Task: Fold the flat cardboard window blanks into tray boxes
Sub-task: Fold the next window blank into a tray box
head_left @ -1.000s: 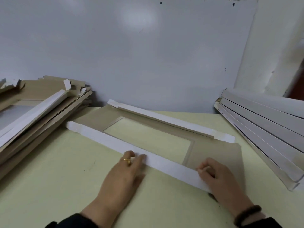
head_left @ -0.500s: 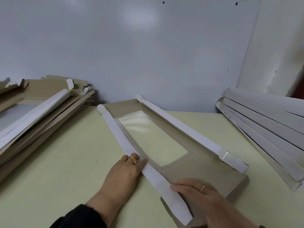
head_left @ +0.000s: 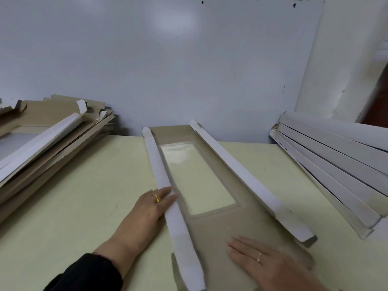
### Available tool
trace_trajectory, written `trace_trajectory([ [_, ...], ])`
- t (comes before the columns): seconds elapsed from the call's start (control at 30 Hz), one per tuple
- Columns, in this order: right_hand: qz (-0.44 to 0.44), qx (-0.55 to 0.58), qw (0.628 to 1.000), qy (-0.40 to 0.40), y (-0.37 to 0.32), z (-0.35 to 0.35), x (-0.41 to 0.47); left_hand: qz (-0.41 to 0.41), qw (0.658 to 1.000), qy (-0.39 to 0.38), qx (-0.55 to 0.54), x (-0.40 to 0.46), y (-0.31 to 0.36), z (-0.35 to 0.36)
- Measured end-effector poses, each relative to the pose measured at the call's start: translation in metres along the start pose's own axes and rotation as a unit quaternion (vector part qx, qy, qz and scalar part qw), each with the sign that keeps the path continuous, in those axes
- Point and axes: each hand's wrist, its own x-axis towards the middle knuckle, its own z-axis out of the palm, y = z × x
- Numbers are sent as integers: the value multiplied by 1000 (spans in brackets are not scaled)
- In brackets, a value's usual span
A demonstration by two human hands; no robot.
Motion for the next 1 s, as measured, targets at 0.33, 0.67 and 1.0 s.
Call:
trace_trajectory([
  [0.33, 46, 92, 990, -101, -43, 13, 44, -116, 992, -41, -35, 1, -41, 11],
  [0.67, 84, 131, 969, -194, -46, 6, 64, 129, 986, -49, -96, -29, 41, -12],
  [1.0, 39, 236, 944, -228, 12, 10, 31, 18, 948, -194, -250, -43, 1, -8],
])
